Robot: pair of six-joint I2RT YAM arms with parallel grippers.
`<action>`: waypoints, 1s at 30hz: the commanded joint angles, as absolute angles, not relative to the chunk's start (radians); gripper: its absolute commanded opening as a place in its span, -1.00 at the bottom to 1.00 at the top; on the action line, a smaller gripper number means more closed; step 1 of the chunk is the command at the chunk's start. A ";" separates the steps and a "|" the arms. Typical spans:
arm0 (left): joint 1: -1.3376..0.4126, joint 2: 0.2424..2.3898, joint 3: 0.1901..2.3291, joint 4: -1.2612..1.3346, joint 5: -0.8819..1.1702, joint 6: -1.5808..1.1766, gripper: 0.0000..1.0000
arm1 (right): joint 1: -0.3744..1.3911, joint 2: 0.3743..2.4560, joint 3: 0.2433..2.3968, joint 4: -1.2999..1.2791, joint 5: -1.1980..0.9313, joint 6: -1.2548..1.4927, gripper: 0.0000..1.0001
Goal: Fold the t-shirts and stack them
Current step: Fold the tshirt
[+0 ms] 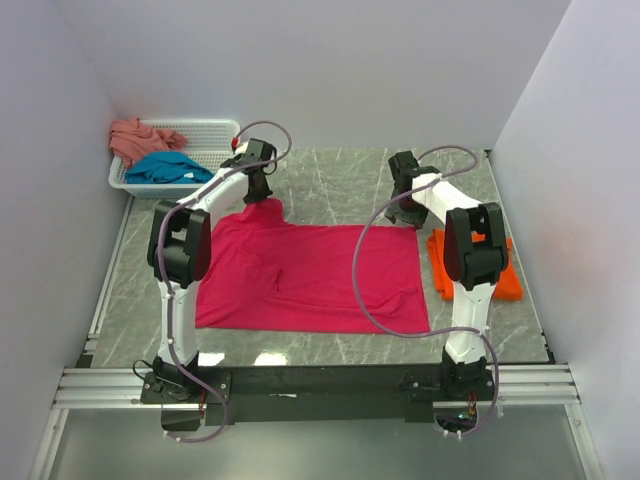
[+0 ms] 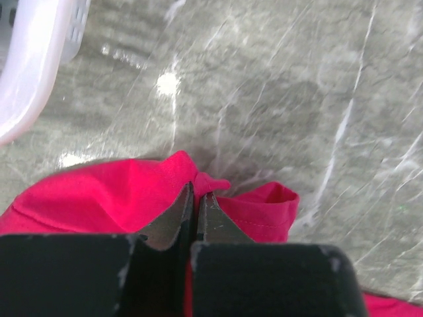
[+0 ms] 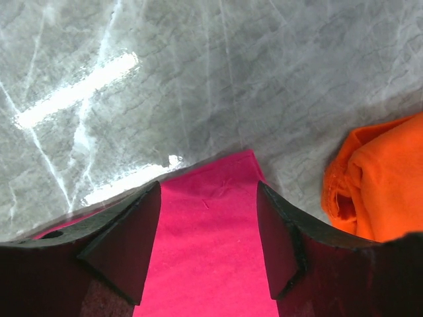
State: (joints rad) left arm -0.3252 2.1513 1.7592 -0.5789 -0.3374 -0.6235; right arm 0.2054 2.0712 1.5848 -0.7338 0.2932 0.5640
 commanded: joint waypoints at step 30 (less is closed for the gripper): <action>-0.337 1.964 1.684 -0.600 -0.413 -0.683 -0.99 | 0.202 1.988 1.496 -0.672 0.275 0.549 -1.00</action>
State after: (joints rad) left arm -0.3309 2.0377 1.6829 -0.5812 -0.3717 -0.6567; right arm 0.2050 2.0674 1.5124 -0.7010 0.2737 0.5598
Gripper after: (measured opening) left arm 0.033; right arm 0.007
